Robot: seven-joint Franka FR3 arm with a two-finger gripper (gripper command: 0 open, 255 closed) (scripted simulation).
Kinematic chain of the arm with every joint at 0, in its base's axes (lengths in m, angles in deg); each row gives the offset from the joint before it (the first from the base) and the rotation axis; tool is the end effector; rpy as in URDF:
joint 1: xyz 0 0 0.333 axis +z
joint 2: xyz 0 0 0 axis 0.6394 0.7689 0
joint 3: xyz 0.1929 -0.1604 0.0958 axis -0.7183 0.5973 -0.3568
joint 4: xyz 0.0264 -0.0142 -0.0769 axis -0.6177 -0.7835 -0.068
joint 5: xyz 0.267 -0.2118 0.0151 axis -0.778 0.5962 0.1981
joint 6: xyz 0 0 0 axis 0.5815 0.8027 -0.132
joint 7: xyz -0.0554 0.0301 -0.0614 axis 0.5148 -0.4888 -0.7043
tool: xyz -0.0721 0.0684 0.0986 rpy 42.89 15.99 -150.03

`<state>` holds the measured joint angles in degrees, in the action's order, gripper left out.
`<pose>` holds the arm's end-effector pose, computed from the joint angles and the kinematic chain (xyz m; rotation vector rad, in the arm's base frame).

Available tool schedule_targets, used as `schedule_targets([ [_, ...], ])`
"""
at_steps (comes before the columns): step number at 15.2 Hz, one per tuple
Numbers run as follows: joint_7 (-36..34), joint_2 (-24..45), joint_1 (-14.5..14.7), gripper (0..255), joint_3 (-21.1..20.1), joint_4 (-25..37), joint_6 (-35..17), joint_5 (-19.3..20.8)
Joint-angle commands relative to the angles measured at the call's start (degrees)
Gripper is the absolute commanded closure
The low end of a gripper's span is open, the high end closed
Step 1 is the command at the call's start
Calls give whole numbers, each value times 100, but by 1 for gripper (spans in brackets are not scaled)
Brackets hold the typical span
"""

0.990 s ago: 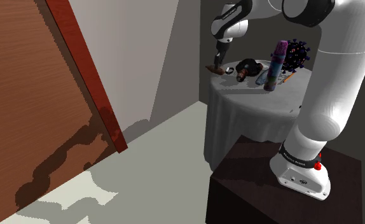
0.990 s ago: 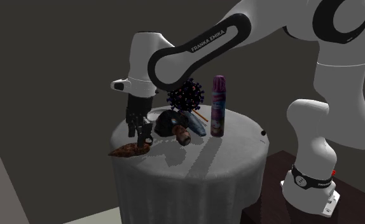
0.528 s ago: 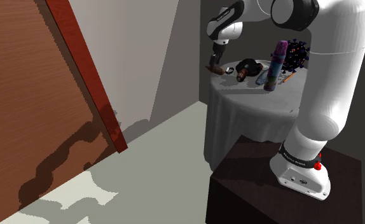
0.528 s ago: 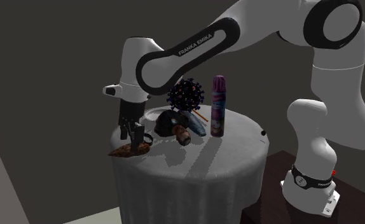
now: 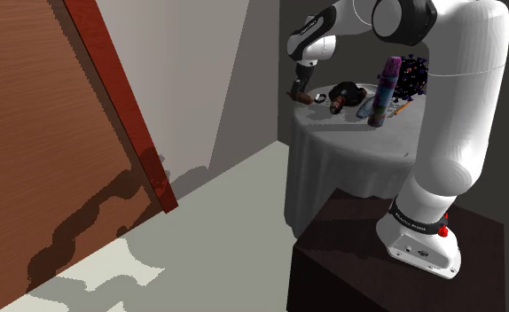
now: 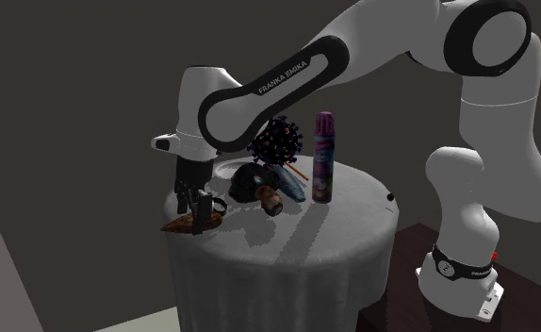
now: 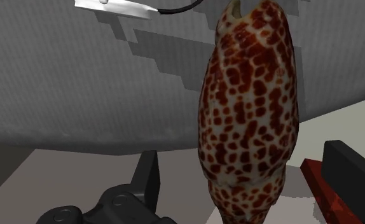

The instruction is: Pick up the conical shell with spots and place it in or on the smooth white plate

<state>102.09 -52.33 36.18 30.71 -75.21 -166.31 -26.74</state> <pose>0.5163 -0.2737 0.3383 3.0732 0.2142 0.2961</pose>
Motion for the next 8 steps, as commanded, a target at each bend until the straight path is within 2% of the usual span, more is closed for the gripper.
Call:
schedule_targets([
  [1,1,1,0,0,0,-2,-2,-1],
  [2,0,0,0,0,0,-1,-1,0],
  [3,0,0,0,255,0,-1,-1,0],
  [8,0,1,0,255,0,0,-1,-1],
])
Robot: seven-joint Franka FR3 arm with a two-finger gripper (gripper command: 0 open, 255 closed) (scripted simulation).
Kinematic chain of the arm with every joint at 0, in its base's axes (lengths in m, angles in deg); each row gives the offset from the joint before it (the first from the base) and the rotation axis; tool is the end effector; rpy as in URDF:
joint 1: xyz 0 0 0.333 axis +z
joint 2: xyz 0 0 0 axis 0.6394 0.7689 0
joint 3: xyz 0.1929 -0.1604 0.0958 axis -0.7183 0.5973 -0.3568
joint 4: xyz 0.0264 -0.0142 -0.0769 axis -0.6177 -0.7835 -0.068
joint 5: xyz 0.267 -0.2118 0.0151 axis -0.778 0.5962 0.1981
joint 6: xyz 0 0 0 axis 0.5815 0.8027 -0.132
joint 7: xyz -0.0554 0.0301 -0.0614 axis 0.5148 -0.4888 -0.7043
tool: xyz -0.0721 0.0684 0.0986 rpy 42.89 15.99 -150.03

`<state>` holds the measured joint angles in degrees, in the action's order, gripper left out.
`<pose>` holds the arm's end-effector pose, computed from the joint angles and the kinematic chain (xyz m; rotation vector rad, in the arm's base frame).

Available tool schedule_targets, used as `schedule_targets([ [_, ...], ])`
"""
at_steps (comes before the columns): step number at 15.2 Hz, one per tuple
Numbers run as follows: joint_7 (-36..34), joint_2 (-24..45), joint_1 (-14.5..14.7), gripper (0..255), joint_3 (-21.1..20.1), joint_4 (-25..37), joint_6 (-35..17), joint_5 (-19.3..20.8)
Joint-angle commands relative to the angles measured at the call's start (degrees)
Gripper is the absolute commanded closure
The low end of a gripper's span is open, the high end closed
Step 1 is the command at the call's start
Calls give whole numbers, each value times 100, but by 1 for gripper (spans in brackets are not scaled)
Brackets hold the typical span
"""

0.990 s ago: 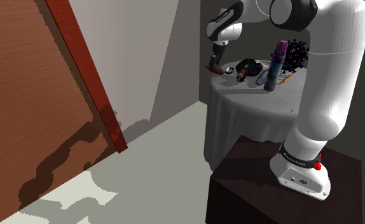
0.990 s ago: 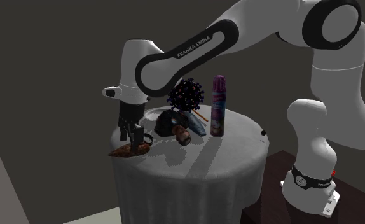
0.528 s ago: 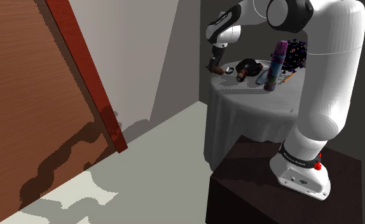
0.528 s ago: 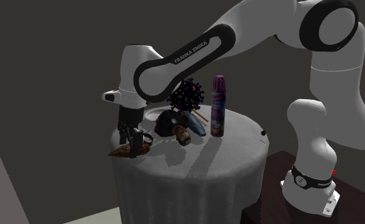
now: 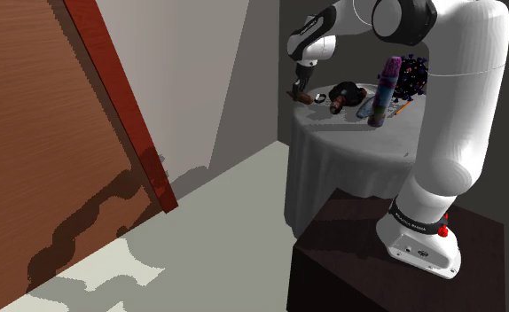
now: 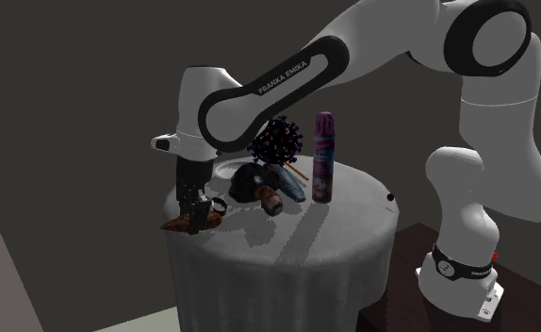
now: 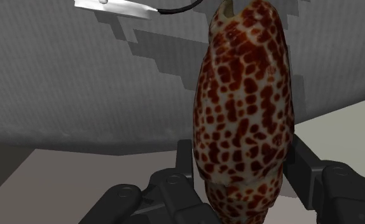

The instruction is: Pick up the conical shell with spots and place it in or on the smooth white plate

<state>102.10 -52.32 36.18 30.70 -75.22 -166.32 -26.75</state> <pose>0.5163 -0.2736 0.3382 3.0734 0.2145 0.2960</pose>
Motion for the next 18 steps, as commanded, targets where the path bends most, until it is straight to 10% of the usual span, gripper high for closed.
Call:
schedule_targets([
  [1,0,0,0,255,0,0,0,0],
  [18,-272,-398,69,255,116,593,929,341],
])
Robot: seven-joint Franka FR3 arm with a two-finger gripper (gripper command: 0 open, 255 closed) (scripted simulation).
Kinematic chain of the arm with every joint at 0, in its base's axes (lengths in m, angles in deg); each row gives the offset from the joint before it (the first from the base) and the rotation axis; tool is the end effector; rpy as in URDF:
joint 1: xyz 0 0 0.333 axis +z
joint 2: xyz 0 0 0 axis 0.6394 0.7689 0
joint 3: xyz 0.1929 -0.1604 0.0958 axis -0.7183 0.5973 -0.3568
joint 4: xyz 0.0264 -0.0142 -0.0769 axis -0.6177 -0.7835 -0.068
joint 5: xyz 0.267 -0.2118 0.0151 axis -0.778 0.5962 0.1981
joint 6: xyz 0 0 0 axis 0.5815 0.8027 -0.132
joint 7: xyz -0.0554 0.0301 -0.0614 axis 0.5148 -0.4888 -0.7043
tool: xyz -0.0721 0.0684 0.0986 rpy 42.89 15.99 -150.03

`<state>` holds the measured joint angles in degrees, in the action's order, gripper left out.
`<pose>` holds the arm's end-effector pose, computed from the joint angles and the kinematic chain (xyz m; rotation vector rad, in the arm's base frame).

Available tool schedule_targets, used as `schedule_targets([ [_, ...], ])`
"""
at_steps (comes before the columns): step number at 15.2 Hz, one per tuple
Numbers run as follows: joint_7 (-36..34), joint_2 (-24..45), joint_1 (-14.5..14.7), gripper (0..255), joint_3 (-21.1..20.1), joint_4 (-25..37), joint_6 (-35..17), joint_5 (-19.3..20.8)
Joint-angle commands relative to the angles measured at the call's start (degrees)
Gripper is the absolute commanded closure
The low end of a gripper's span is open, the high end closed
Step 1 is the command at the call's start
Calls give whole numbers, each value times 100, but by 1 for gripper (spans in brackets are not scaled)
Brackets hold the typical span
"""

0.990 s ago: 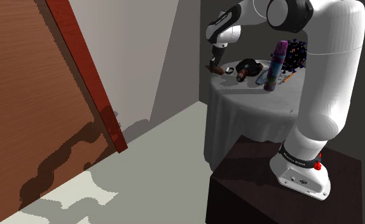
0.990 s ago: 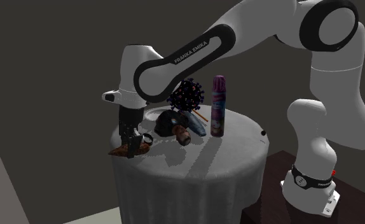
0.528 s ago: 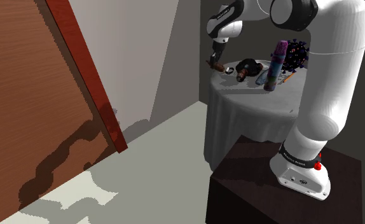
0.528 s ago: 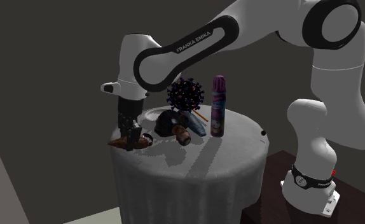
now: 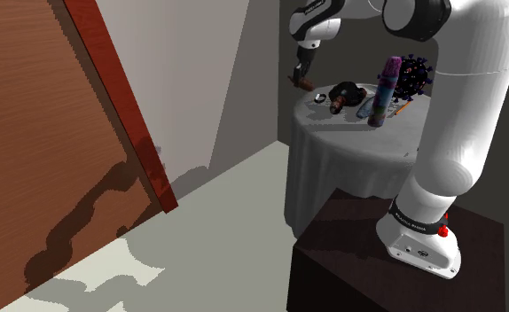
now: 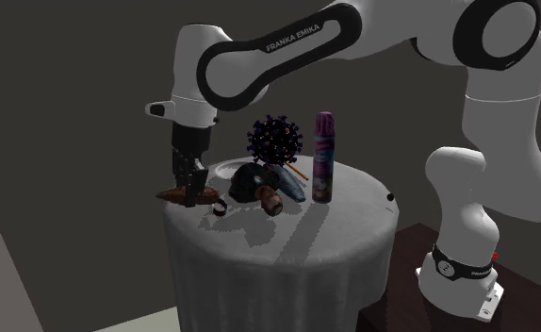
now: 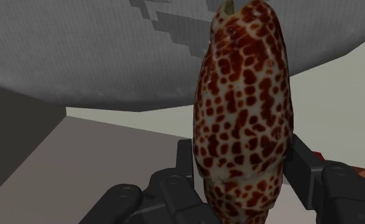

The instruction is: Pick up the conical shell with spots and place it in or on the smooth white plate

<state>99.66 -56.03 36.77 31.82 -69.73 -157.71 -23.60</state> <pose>0.5154 -0.2736 0.3989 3.0731 0.2146 0.2972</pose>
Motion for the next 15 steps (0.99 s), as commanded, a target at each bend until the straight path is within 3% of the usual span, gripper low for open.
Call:
schedule_targets([
  [1,-44,-47,12,255,9,97,138,43],
  [4,-79,-91,15,255,20,236,313,83],
  [15,1363,-299,-826,255,514,14,459,-152],
])
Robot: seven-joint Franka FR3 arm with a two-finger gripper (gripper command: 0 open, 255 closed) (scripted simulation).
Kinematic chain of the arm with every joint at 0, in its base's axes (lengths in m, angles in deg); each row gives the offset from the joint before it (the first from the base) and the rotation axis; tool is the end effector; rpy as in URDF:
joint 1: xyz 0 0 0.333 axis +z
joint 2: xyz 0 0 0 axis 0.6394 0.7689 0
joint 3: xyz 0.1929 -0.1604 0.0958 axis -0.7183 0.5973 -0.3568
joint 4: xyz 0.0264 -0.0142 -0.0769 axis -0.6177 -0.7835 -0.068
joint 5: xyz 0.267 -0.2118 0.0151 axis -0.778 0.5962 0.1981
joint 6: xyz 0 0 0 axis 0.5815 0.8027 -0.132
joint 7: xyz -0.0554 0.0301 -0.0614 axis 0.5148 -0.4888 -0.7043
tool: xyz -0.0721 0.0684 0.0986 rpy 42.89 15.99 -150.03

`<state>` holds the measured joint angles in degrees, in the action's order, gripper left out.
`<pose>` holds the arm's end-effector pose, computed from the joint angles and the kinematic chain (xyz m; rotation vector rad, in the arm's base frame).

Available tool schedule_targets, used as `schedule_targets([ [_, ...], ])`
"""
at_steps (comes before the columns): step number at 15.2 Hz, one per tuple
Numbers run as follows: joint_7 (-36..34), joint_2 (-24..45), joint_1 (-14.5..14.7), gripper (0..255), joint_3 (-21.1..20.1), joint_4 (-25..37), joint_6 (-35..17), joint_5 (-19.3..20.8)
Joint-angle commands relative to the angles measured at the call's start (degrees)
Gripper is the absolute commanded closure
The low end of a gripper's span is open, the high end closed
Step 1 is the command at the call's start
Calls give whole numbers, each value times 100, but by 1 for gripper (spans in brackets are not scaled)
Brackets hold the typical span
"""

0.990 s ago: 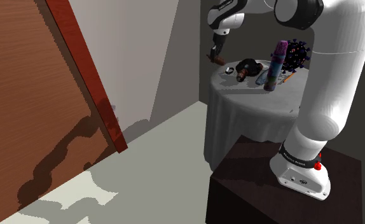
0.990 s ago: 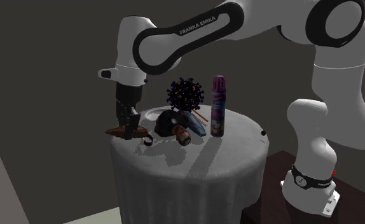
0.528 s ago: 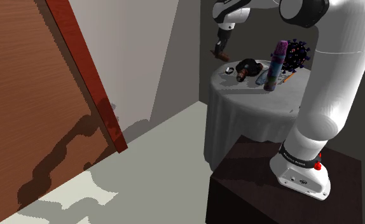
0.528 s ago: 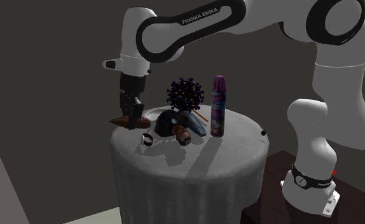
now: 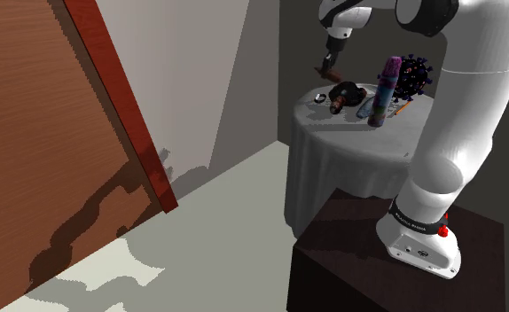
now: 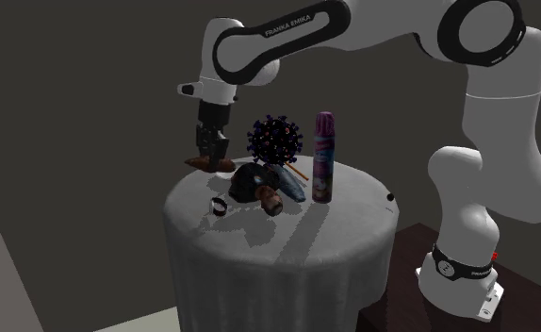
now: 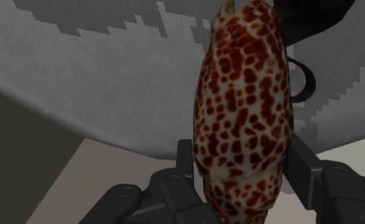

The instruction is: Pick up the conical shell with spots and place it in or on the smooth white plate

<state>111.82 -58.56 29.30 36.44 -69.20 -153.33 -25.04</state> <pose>0.4412 -0.3648 0.4219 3.0733 0.2118 0.2960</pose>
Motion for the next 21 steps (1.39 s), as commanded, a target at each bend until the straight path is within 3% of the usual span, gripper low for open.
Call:
schedule_targets([
  [1,288,-29,-167,255,96,-16,51,-45],
  [15,2286,838,-1688,255,566,1074,807,-883],
  [21,2408,923,-1681,255,516,722,401,-988],
])
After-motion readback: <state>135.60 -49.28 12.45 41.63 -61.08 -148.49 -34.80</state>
